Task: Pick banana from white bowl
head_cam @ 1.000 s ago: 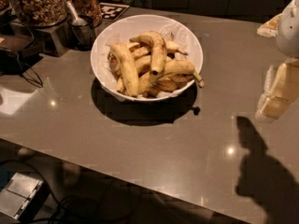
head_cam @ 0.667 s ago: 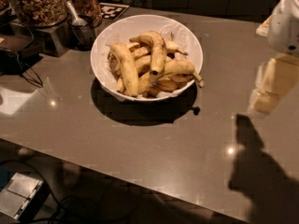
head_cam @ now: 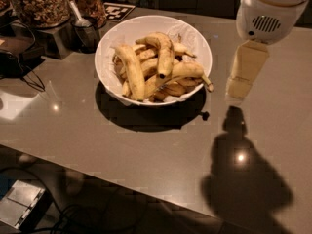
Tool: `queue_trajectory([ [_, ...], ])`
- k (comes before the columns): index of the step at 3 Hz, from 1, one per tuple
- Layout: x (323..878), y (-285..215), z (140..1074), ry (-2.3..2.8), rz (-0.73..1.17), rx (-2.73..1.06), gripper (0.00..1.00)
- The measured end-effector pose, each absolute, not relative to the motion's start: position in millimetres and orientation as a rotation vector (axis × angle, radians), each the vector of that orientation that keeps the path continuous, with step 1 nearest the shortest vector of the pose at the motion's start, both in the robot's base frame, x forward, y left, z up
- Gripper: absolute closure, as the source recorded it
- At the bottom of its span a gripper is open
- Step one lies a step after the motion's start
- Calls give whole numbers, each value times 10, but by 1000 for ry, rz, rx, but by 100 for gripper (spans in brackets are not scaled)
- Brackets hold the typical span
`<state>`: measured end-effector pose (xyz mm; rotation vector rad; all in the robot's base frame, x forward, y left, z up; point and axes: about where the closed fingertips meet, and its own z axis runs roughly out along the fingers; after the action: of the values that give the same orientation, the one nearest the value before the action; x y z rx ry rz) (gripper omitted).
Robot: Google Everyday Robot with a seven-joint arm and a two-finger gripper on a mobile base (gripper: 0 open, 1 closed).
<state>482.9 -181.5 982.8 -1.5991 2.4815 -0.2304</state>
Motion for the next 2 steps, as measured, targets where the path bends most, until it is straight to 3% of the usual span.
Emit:
queue_trajectory([
  [2, 4845, -1661, 9912, 2433, -262, -1496, 0],
])
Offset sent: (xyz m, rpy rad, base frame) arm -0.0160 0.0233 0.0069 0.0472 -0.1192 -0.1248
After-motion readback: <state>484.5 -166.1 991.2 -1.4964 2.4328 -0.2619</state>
